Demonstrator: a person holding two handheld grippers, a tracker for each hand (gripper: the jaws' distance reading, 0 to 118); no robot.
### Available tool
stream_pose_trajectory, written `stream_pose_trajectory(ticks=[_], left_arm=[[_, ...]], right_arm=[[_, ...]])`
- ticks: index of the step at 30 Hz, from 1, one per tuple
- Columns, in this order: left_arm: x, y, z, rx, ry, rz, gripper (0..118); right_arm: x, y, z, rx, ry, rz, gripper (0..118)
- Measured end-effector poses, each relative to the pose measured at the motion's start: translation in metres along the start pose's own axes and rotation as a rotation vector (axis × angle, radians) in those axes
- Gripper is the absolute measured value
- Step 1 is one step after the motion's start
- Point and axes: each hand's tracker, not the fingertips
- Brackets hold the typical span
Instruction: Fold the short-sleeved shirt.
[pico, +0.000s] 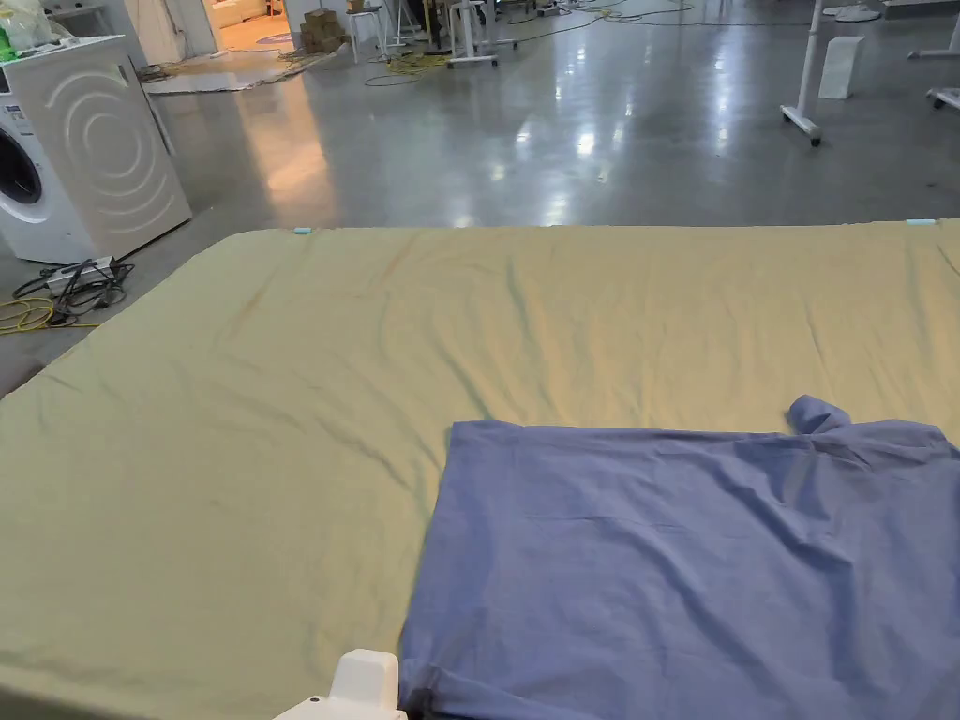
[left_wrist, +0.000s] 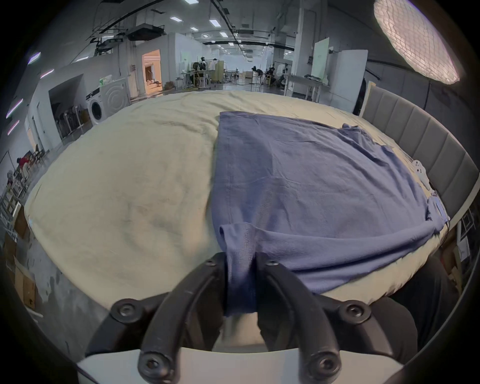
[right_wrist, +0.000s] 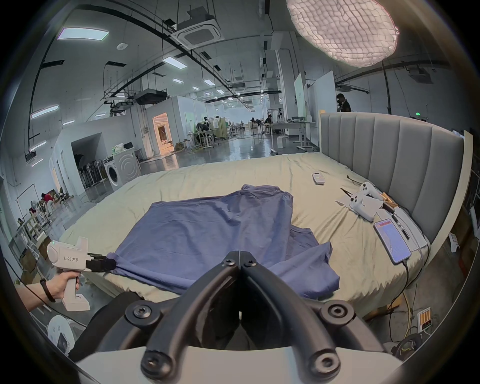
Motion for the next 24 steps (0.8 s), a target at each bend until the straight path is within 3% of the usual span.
stream_pose_trajectory(ticks=[5,6,8,9,13,15,18,20,21,22,23,24], left_arm=[[0.015,0.000,-0.011,-0.048,0.039,-0.099,13],[0.016,0.002,-0.010,-0.053,0.039,-0.103,13],[0.016,0.003,-0.010,-0.061,0.039,-0.096,13],[0.016,0.003,-0.010,-0.063,0.037,-0.094,13],[0.014,0.001,-0.011,-0.056,0.033,-0.087,13],[0.012,0.002,-0.011,-0.059,0.031,-0.075,13],[0.014,0.003,-0.008,-0.061,0.029,-0.067,13],[0.015,0.004,-0.007,-0.063,0.028,-0.064,13],[0.015,0.004,-0.006,-0.065,0.029,-0.063,13],[0.016,0.005,-0.005,-0.067,0.028,-0.062,13],[0.016,0.006,-0.004,-0.068,0.027,-0.059,13],[0.017,0.006,-0.004,-0.068,0.027,-0.055,13]], right_arm=[[0.022,-0.003,-0.003,0.007,-0.041,-0.059,0],[0.028,-0.003,-0.004,0.012,-0.057,-0.070,5],[0.052,-0.010,-0.012,0.012,-0.116,-0.132,54],[0.062,-0.013,-0.018,-0.004,-0.142,-0.163,68],[0.112,-0.041,-0.056,-0.129,-0.252,-0.333,69],[0.127,-0.055,-0.074,-0.175,-0.261,-0.377,69],[0.137,-0.071,-0.099,-0.203,-0.253,-0.378,69],[0.138,-0.080,-0.114,-0.257,-0.276,-0.336,68],[0.138,-0.082,-0.120,-0.278,-0.291,-0.314,60],[0.137,-0.083,-0.122,-0.280,-0.272,-0.303,34],[0.135,-0.085,-0.123,-0.272,-0.225,-0.295,17],[0.132,-0.085,-0.125,-0.288,-0.216,-0.287,16]])
